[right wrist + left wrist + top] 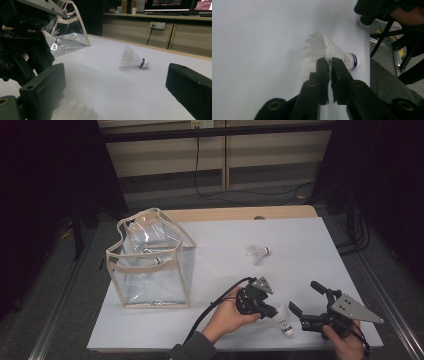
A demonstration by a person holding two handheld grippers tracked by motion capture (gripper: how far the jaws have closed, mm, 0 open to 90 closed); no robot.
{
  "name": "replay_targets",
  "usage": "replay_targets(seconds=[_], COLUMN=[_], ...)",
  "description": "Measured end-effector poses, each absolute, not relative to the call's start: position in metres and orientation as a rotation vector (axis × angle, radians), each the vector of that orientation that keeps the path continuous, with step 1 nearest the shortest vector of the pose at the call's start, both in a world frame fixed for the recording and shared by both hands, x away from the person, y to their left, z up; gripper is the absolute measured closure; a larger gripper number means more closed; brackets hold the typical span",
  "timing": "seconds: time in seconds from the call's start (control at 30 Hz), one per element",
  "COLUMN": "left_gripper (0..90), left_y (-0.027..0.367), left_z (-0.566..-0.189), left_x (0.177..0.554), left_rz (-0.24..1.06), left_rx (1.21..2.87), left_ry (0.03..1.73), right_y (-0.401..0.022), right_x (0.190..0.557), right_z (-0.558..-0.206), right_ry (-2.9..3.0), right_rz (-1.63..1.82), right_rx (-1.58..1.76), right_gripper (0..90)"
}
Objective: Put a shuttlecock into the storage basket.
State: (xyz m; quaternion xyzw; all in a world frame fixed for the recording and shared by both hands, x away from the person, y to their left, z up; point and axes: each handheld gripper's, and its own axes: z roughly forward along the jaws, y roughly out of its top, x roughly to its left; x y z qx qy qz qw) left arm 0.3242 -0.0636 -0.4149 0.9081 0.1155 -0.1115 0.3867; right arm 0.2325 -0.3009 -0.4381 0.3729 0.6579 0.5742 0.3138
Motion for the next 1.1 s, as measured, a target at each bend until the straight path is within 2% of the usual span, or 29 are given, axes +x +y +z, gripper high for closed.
replay_targets(seconds=[0.3,0.7,0.93,1.1], left_gripper=[90.0,90.0,83.2,83.0], left_y=[-0.059,-0.049,-0.058,-0.065], left_z=[-0.408,-0.394,-0.401,-0.408], left_x=[0.326,0.33,0.331,0.33], left_rz=[-0.283,-0.163,-0.159,-0.177], left_rx=[2.304,2.327,2.331,2.336], left_ry=[0.325,0.347,0.36,0.373], right_y=[-0.301,-0.3,-0.301,-0.301], right_x=[0.232,0.233,0.233,0.233], right_z=[-0.438,-0.438,-0.438,-0.438], right_ry=[1.733,1.734,1.734,1.733], right_rz=[1.515,1.519,1.515,1.516], right_rx=[0.982,0.979,0.981,0.981], right_gripper=[2.5,2.5,2.5,2.5])
